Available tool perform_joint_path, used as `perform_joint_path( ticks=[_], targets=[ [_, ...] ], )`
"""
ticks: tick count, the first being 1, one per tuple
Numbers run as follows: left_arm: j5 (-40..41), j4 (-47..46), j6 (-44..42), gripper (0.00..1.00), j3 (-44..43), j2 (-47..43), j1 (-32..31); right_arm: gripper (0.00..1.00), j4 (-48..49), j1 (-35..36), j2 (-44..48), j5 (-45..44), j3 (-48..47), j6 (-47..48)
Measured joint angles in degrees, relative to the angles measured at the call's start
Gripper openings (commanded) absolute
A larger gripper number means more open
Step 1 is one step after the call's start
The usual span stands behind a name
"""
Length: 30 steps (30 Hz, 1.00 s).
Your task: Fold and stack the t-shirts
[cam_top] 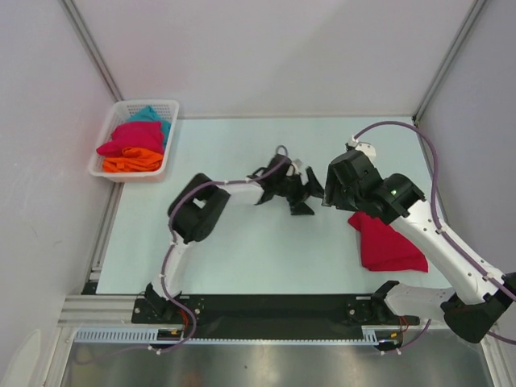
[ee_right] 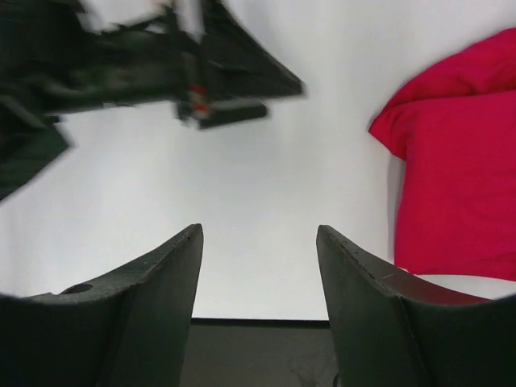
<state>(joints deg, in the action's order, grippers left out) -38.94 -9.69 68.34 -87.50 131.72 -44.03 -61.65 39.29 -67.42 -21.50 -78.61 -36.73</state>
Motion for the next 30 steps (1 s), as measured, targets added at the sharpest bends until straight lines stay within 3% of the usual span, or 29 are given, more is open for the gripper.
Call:
perform_joint_path(
  ticks=[6, 12, 19, 30],
  targets=[
    [5.9, -0.5, 0.0, 0.99, 16.1, -13.3, 10.6, 0.63, 6.1, -4.4, 2.6, 5.4, 14.3, -0.8],
    [7.1, 0.2, -1.7, 1.0, 20.1, -20.6, 13.6, 0.62, 16.7, -11.6, 1.7, 18.2, 31.1, -2.8],
    [6.2, 0.3, -4.2, 1.0, 22.1, -26.5, 13.4, 0.62, 28.4, -12.4, -6.0, 27.8, 36.7, -6.4],
    [4.0, 0.5, -5.4, 1.0, 29.9, -31.2, 14.6, 0.61, 30.8, -17.9, -4.4, 25.8, 40.6, -15.5]
  ],
)
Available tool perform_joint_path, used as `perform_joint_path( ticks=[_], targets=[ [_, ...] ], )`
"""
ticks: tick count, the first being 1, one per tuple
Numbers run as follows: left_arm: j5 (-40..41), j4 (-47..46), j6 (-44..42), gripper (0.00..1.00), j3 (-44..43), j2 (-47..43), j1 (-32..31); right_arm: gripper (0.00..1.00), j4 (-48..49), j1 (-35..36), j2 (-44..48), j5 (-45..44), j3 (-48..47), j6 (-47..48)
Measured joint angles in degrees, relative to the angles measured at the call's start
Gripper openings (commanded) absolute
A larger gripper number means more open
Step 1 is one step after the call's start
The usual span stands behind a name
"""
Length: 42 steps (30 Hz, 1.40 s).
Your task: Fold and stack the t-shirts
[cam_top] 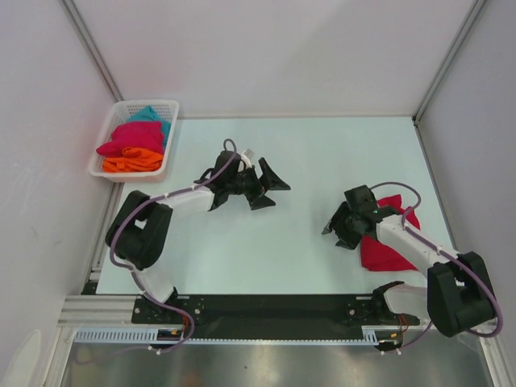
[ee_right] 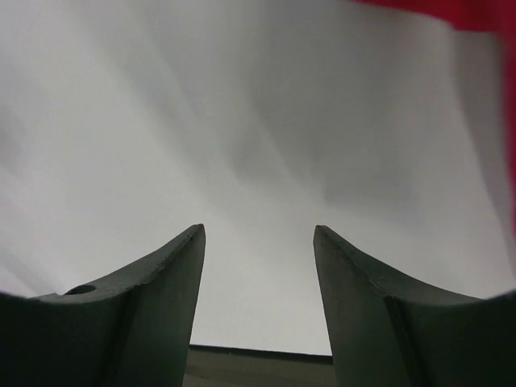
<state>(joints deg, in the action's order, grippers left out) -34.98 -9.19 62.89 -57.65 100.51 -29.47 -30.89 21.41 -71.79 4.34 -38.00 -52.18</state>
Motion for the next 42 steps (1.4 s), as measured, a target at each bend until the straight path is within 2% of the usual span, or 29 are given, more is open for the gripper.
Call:
perform_joint_path(
  ticks=[4, 8, 18, 26, 36, 42],
  targets=[
    [-1.7, -2.2, 0.1, 0.99, 3.2, -4.8, 0.1, 0.61, -0.1, -5.2, 4.2, -2.2, 2.4, -3.6],
    [-3.7, -5.9, 1.1, 0.99, 6.8, -10.4, 0.2, 0.61, -0.2, -8.2, 4.6, -5.6, 2.2, -4.6],
    [-8.2, -14.1, 3.1, 1.0, 14.0, -18.8, 2.0, 0.63, -4.4, -10.6, -7.8, -13.8, -6.2, 0.6],
    [-11.7, -14.5, 2.8, 0.99, 16.6, -20.3, 6.4, 0.65, -10.6, -6.1, -20.5, -22.1, -15.3, 8.4],
    [-14.1, -12.1, 1.0, 1.0, 16.7, -22.6, 9.2, 0.68, -19.9, 1.8, -23.5, -29.1, -17.9, 10.3],
    [-15.6, -10.7, 0.5, 1.0, 16.7, -22.8, 10.6, 0.69, -27.5, 3.7, -24.3, -28.7, -18.2, 10.5]
  ],
)
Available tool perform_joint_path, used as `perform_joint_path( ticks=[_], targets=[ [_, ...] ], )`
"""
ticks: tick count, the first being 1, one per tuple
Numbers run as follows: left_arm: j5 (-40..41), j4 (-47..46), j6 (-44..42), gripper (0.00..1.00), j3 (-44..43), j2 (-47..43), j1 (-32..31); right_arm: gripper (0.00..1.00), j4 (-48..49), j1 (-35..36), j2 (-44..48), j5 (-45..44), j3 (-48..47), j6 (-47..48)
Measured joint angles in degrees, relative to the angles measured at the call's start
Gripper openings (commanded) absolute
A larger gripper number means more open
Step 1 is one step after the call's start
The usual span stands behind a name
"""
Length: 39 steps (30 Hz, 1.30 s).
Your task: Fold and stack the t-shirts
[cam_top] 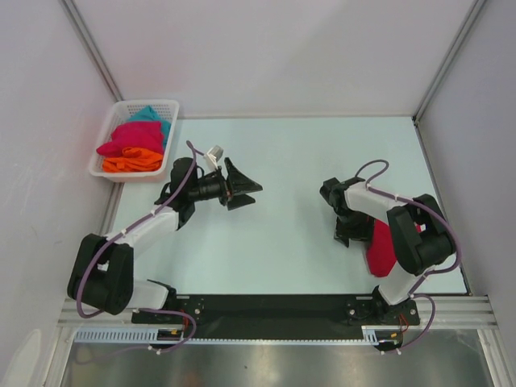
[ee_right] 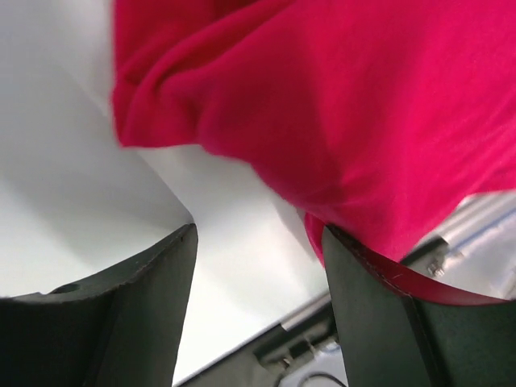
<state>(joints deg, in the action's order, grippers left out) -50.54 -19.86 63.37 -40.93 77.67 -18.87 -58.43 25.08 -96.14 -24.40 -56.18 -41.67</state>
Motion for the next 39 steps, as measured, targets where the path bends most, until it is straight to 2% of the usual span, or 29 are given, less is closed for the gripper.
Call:
perform_joint_path(
  ticks=[8, 16, 31, 39],
  targets=[
    [-1.4, 1.5, -0.5, 0.99, 0.0, -2.9, 1.4, 0.69, -4.1, -7.4, 0.6, 5.9, 1.2, 1.3],
    [-2.3, 4.2, -1.6, 0.99, 0.0, -5.7, 2.3, 0.7, -3.6, -16.8, 0.1, 6.3, 1.1, 4.6],
    [-2.4, 8.6, -3.5, 0.99, 0.0, -8.6, 3.7, 0.7, 0.4, -35.5, -6.8, 4.2, -8.3, 13.0],
    [-2.2, 9.0, -3.6, 1.0, 0.0, -8.6, 3.7, 0.69, -0.3, -42.5, -10.6, 9.1, -12.9, 14.9]
  ],
)
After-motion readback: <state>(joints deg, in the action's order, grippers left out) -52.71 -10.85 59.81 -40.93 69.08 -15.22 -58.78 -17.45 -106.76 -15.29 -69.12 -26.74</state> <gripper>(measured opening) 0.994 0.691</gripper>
